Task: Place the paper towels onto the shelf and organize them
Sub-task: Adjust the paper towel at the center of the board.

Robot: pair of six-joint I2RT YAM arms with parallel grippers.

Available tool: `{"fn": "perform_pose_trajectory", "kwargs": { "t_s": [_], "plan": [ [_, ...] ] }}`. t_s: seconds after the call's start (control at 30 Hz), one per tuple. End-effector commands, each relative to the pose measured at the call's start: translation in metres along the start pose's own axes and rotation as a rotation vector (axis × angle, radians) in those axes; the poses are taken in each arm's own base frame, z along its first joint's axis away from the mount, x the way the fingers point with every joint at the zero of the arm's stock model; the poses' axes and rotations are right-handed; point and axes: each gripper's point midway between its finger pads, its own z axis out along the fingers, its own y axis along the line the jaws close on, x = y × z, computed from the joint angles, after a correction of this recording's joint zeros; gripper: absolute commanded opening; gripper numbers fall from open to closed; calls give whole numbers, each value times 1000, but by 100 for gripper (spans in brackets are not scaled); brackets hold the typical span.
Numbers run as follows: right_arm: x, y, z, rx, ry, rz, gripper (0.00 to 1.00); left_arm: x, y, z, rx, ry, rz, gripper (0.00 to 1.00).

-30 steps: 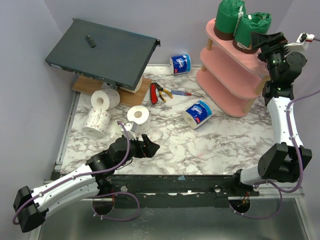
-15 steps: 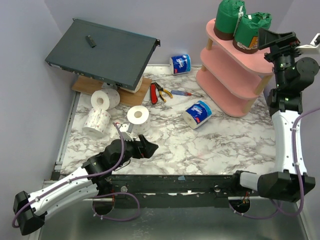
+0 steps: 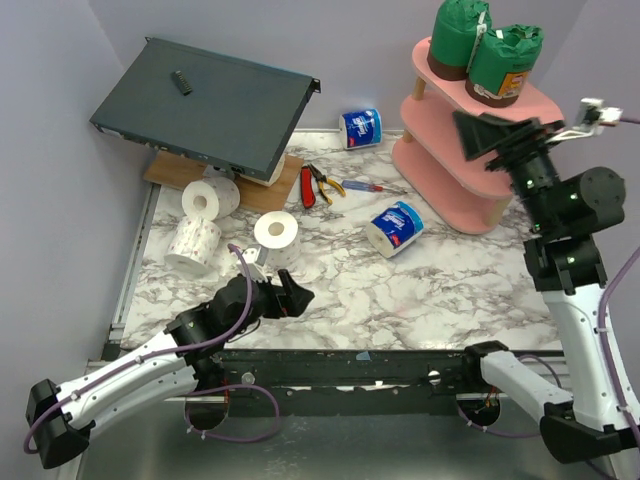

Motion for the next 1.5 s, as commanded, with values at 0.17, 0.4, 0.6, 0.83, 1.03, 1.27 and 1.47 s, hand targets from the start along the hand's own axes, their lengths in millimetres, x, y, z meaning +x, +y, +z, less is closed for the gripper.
{"fn": "perform_pose_trajectory", "kwargs": {
  "t_s": [0.17, 0.4, 0.6, 0.83, 1.03, 1.27, 1.47],
  "plan": [
    [186, 12, -39, 46, 456, -52, 100, -30, 15, -18, -127, -93, -4, 95],
    [266, -26, -85, 162, 626, -84, 100, -35, 29, -26, -193, -132, -33, 94],
    [311, -58, -132, 236, 718, -40, 98, -44, 38, -32, -247, -175, -37, 94],
    [342, -55, -158, 188, 805, 29, 97, -82, 48, -44, -423, -227, 32, 93],
    [361, -59, -174, 175, 871, 24, 96, -99, 60, -28, -475, -172, -33, 93],
    [368, -62, -187, 159, 916, 12, 97, -109, 69, 6, -502, -76, -84, 91],
    [369, -66, -197, 166, 929, 7, 100, -123, 76, 29, -545, -68, -124, 90]
  ]
}}
